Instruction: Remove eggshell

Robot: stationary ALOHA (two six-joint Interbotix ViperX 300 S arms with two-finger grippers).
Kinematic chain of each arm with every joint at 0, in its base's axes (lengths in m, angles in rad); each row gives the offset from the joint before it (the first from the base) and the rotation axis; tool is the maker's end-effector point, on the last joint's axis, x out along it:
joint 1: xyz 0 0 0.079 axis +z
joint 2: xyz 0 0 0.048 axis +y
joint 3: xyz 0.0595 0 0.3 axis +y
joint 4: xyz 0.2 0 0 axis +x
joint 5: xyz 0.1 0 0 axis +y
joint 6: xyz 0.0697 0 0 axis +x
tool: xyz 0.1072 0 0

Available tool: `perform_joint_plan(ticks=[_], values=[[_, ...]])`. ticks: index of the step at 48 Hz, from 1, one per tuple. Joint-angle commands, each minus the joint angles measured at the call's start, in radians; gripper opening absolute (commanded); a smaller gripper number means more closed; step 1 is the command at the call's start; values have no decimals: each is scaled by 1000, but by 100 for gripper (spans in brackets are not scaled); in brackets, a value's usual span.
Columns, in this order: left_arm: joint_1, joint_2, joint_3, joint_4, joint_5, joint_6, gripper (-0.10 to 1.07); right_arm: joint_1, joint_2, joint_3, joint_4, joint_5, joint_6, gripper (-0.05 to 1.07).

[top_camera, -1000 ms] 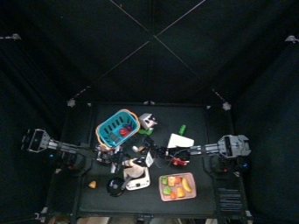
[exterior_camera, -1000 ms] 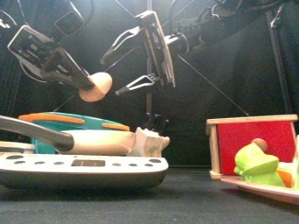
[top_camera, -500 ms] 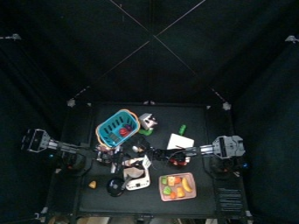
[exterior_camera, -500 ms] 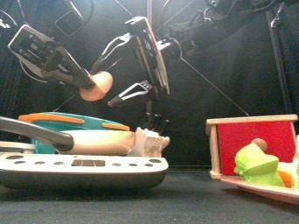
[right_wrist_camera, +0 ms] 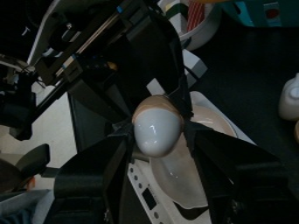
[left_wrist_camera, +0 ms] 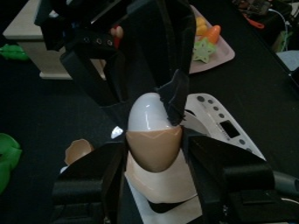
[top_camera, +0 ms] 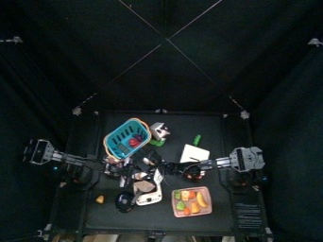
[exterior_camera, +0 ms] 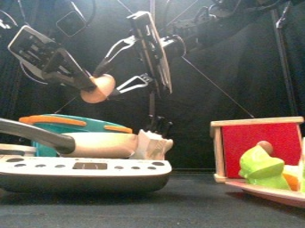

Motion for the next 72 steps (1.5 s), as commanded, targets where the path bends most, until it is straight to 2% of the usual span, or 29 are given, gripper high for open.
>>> perform_joint_plan(ticks=[1,72], values=[[5,-3,-25,-2,-9,0,68,2,-17,-29,3,-8,-3,79],[18,-17,6,-2,-6,0,68,2,-61,8,6,-3,-3,78]])
